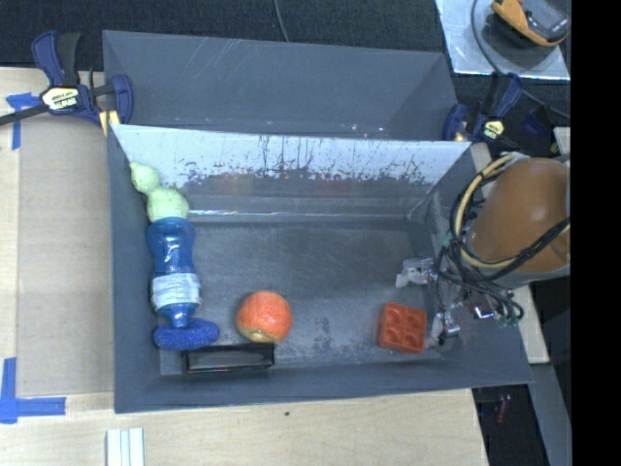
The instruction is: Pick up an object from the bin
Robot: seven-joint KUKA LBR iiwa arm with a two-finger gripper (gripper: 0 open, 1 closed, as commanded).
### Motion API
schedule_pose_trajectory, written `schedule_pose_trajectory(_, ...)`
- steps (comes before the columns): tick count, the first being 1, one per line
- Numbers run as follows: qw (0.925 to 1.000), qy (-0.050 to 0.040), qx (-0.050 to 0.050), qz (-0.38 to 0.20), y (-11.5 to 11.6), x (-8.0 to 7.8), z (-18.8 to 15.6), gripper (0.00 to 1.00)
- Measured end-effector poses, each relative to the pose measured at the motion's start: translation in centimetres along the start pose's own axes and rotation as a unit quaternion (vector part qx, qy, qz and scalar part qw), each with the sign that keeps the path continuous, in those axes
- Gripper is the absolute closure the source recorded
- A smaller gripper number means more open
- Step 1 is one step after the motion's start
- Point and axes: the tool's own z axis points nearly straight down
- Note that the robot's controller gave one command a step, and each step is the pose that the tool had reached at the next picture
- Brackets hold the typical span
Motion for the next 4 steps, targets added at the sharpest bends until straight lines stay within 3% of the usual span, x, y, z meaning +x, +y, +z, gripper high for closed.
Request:
schedule_pose_trajectory(1,0.9914,-0.0002,-0.001,-0.131,0.5,0.4,0.4,0.0)
schedule_pose_trajectory(2,0.9988,-0.0021,0.001,-0.049,4.3,-0.2,1.0,0.0)
schedule_pose_trajectory(3,0.9974,-0.0024,0.001,-0.071,2.5,1.4,1.1,1.0)
schedule_pose_trajectory(4,0.9974,-0.0024,0.002,-0.072,2.5,1.4,1.1,1.0)
